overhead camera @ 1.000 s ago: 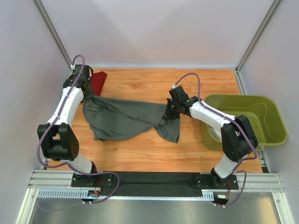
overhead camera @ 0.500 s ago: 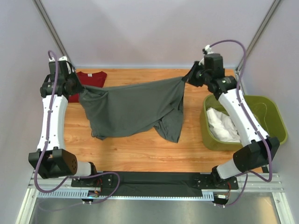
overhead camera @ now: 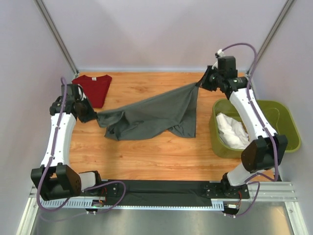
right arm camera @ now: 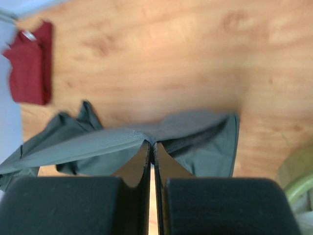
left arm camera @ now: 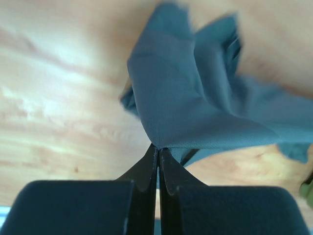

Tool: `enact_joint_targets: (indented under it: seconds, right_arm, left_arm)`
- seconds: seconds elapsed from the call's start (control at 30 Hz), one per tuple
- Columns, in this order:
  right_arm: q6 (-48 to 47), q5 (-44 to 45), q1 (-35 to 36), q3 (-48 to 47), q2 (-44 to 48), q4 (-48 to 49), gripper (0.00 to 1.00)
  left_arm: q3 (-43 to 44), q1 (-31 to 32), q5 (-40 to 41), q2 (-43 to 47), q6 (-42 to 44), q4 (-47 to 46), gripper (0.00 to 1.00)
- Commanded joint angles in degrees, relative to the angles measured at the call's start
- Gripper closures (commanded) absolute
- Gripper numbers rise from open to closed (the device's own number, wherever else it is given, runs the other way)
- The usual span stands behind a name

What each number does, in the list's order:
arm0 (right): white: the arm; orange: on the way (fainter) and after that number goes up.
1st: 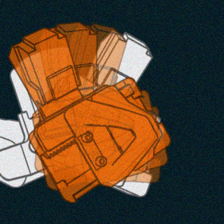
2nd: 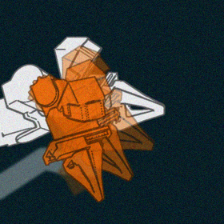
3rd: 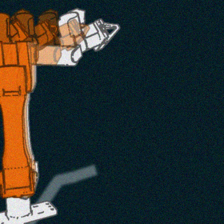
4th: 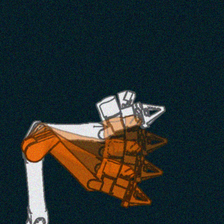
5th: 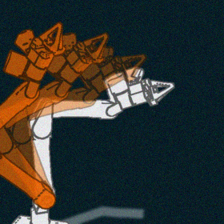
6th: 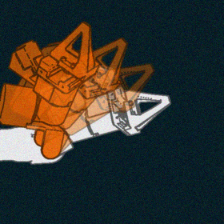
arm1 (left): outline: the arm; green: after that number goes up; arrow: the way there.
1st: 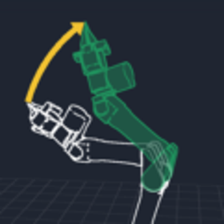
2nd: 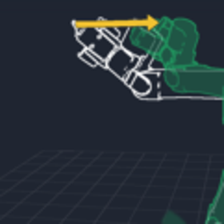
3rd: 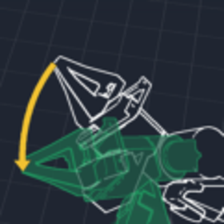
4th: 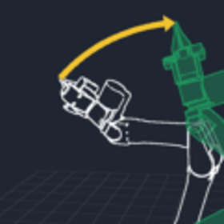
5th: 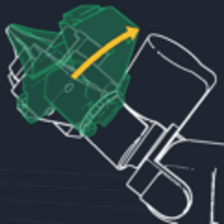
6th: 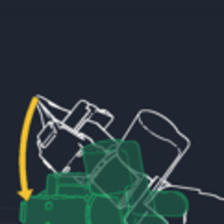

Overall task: Fold and stack the t-shirts
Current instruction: Flatten the tshirt out

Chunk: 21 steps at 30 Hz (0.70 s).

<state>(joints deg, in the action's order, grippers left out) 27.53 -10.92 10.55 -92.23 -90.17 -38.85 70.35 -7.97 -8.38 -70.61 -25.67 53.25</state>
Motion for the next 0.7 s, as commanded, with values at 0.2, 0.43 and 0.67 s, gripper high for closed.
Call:
enact_joint_targets:
  seconds: [0.2, 0.43, 0.67]
  right_arm:
    - [0.1, -4.7, 0.4, 8.1, -7.4, 2.2, 1.00]
    - [-0.9, -3.5, 3.2, 1.3, -16.8, 1.2, 1.00]
    - [0.5, -4.2, 4.2, -3.7, -22.7, 0.6, 1.00]
  left_arm:
    - [-12.7, -0.5, -1.9, 3.2, -1.8, 2.1, 1.00]
    - [-20.2, -0.5, -7.3, 1.1, -2.8, -5.3, 1.00]
    - [-19.4, -0.5, -0.1, -0.1, -2.4, -1.1, 0.97]
